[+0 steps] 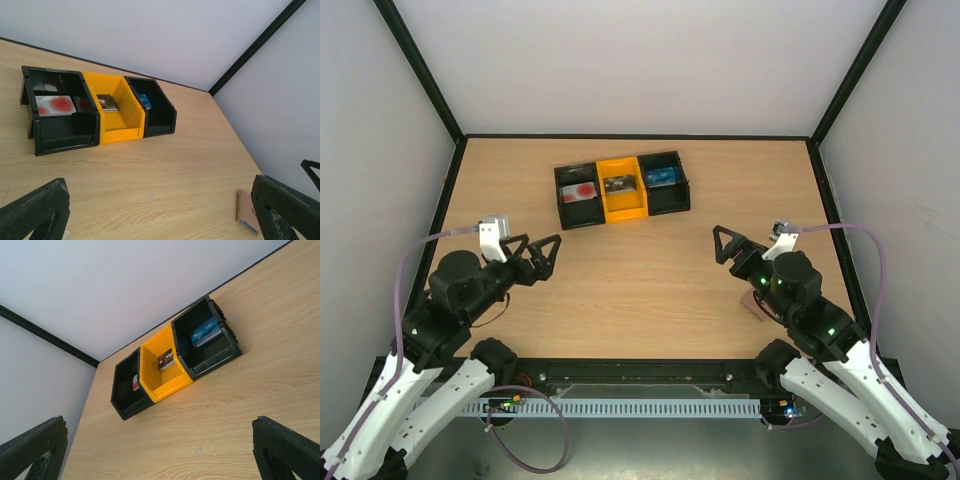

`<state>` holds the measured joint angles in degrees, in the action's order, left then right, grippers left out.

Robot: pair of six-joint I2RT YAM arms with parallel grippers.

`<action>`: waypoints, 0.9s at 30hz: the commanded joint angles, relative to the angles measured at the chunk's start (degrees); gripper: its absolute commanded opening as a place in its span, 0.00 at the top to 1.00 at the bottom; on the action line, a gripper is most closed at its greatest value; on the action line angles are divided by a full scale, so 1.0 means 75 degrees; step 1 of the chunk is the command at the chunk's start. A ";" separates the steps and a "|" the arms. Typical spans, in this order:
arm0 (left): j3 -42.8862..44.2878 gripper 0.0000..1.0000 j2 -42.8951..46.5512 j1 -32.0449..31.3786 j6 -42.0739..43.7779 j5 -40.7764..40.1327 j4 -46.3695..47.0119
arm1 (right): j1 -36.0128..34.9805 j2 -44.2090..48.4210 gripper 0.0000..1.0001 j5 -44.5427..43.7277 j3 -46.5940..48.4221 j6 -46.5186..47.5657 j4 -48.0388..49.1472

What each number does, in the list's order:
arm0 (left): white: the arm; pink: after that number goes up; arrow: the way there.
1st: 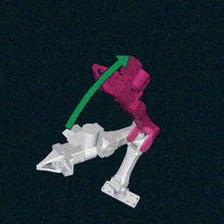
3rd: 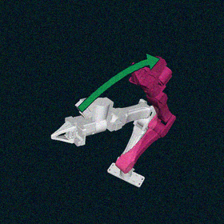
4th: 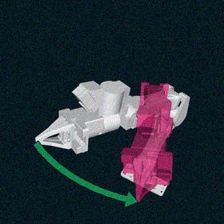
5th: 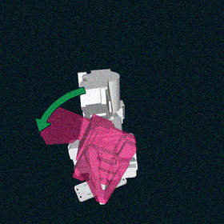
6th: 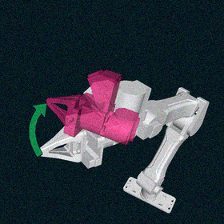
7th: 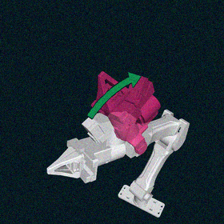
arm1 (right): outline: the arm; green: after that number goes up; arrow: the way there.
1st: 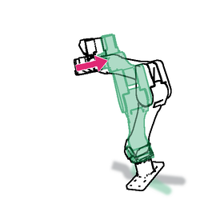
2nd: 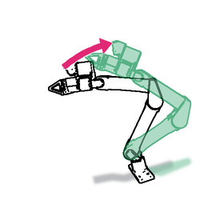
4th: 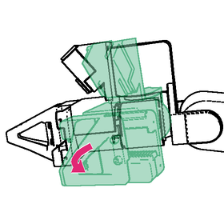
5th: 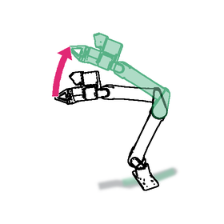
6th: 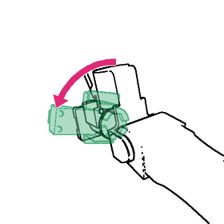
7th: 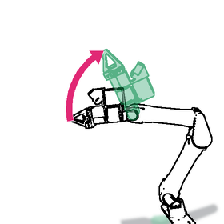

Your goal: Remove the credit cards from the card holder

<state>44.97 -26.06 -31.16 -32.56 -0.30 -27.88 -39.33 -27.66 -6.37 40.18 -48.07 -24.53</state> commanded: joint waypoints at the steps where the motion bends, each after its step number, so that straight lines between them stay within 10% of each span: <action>1: -0.0130 0.00 0.0399 0.0041 0.0104 -0.0094 0.0123 | 0.0039 0.0124 0.02 -0.0008 -0.0213 -0.0114 0.0015; 18: -0.0600 0.00 0.0443 0.0041 0.0127 -0.0212 -0.0044 | 0.0029 -0.1051 0.02 -0.0055 -0.0025 -0.0826 -0.0607; 27: -0.0676 0.00 0.0405 0.0045 0.0129 -0.0301 -0.0024 | 0.0032 -0.1777 0.02 -0.1920 -0.0137 -0.1362 -0.1733</action>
<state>40.42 -22.74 -31.16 -32.32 -2.00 -28.42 -39.33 -38.02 -11.64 38.24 -55.40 -31.05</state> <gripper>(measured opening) 0.999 0.977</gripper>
